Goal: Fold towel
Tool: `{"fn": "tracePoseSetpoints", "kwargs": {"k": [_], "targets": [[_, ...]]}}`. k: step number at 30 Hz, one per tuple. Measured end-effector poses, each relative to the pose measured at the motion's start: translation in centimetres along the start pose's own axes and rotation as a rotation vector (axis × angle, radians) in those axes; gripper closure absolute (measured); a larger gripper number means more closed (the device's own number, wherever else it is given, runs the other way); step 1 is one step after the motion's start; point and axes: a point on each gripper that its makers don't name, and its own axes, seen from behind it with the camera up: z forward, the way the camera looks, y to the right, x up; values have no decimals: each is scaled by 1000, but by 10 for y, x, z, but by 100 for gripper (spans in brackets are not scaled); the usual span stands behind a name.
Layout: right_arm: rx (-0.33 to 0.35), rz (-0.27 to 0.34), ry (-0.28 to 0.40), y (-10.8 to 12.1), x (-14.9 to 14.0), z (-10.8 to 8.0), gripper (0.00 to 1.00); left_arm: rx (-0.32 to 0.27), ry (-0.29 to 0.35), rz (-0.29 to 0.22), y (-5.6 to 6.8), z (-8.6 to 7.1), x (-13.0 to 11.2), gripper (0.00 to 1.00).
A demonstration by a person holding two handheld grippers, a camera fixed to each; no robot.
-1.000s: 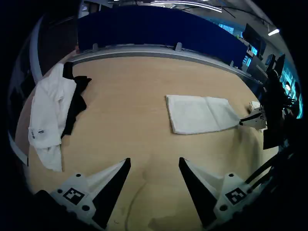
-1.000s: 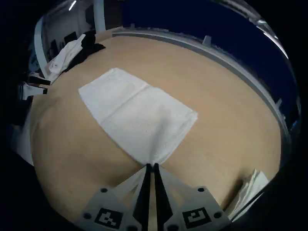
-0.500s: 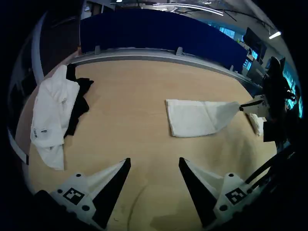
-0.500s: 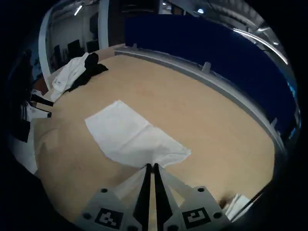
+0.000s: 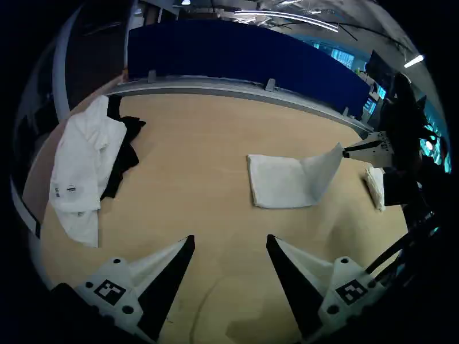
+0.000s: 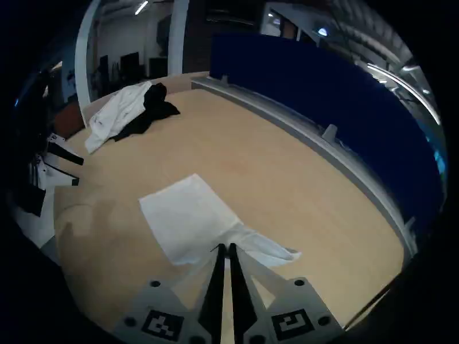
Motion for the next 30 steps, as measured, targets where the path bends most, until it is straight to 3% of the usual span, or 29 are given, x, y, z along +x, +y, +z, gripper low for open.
{"fn": "tracePoseSetpoints", "kwargs": {"k": [12, 21, 24, 30], "targets": [[131, -145, 4, -70, 48, 58, 94, 56, 29, -46, -12, -35, -13, 7], [233, -183, -79, -128, 22, 118, 94, 104, 32, -91, -28, -51, -32, 7], [247, -172, -97, -137, 14, 126, 94, 111, 34, -106, -31, -53, -35, 7], [243, -170, -93, -135, 14, 125, 92, 121, 36, -117, -35, -55, -37, 7]]}}
